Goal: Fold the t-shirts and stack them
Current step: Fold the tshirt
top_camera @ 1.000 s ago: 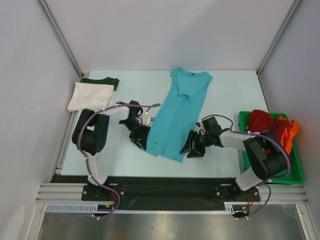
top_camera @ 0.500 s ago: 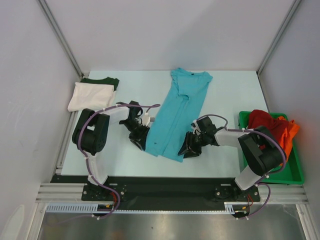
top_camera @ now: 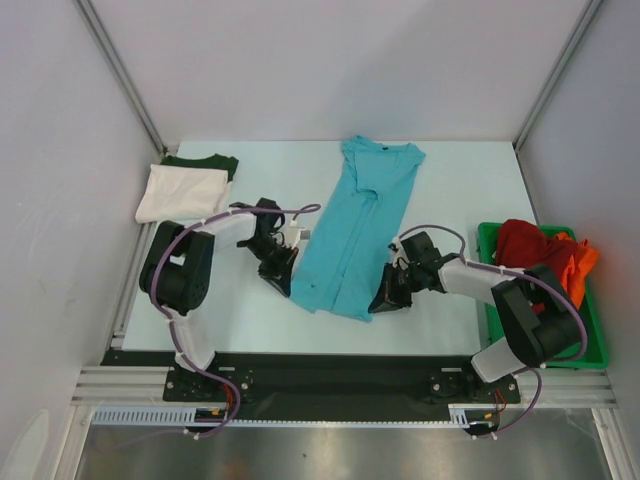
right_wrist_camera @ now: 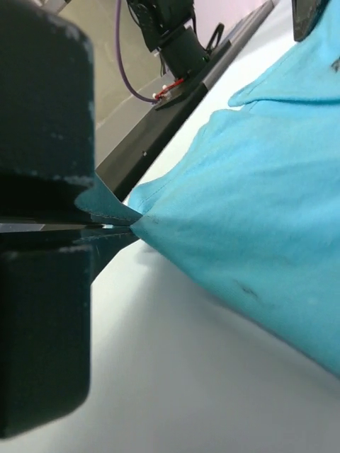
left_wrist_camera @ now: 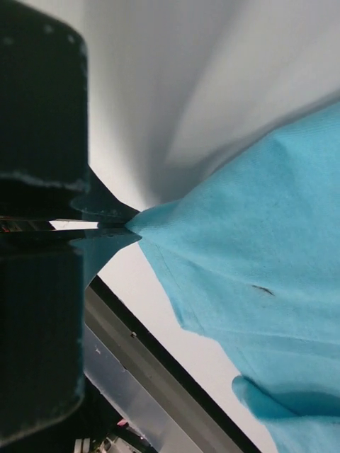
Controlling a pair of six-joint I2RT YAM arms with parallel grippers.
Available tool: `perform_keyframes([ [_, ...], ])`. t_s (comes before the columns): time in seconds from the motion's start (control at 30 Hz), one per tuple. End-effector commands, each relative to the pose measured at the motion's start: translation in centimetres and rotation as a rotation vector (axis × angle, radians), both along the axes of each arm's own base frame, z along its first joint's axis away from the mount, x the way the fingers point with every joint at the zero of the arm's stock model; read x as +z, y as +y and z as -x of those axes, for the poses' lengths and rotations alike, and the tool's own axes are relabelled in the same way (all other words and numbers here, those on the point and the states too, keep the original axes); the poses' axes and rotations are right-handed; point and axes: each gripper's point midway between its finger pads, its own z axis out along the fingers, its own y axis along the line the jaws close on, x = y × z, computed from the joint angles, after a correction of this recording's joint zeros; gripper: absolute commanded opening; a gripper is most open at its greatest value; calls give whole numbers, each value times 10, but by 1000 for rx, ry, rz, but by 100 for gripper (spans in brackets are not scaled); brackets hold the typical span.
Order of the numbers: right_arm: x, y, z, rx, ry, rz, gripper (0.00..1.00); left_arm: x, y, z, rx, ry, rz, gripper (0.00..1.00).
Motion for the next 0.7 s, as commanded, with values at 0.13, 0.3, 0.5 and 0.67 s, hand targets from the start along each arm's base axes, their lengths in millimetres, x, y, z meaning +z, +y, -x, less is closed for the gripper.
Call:
perform_keyframes([
  [0.13,43,-6,-23,62,-182,-18,0,56,-21,-34,-36,-202,129,0],
  [0.3,59,-11,-48,70,-278,-14,0,74,-34,-54,-43,-233,176,0],
  [0.5,77,-22,-91,40,-389,-4,0,85,-46,-95,-50,-306,183,0],
  [0.67,89,-34,-126,-7,-467,-4,0,96,-59,-144,-59,-375,176,0],
])
